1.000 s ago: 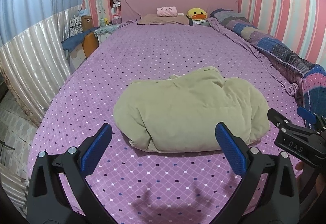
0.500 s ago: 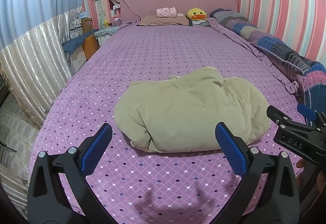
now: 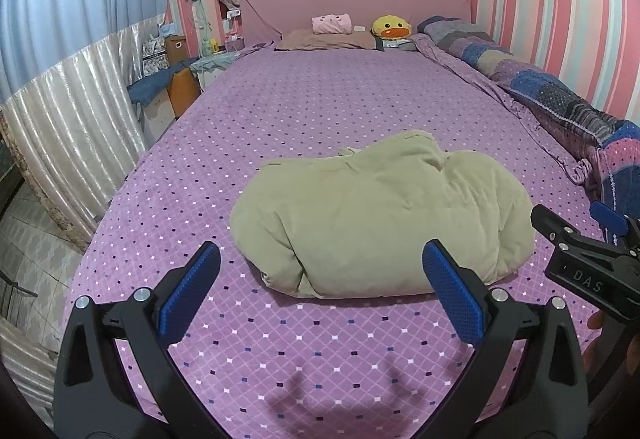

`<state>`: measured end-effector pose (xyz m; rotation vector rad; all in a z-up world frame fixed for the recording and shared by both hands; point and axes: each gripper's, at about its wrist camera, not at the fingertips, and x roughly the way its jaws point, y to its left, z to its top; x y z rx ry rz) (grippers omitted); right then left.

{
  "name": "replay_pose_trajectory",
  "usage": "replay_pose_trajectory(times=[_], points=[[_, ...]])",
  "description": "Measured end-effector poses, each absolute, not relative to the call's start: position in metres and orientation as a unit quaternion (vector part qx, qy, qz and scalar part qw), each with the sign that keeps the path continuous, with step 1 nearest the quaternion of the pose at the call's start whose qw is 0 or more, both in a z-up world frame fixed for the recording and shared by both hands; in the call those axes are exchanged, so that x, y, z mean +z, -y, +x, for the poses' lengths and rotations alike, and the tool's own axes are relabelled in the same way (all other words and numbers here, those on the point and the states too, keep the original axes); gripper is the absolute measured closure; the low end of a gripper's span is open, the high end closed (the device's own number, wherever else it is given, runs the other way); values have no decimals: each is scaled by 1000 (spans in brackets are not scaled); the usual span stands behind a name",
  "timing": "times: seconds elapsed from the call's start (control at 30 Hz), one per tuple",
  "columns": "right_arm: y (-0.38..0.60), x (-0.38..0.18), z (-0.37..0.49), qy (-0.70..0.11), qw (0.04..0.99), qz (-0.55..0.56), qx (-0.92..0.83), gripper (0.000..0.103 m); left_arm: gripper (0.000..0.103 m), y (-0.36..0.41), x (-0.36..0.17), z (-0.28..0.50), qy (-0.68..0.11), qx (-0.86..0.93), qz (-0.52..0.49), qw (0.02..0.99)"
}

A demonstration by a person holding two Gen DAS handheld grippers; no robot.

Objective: Fold large clothes

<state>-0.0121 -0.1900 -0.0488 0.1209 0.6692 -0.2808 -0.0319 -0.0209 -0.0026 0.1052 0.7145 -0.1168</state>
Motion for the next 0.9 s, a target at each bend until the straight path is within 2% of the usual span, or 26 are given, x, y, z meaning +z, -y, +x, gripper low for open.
replay_pose_trajectory(times=[0.9], points=[[194,-44,-14,-322,935,58,-137,2,3,17,1,-37,-348,-54,51,935]])
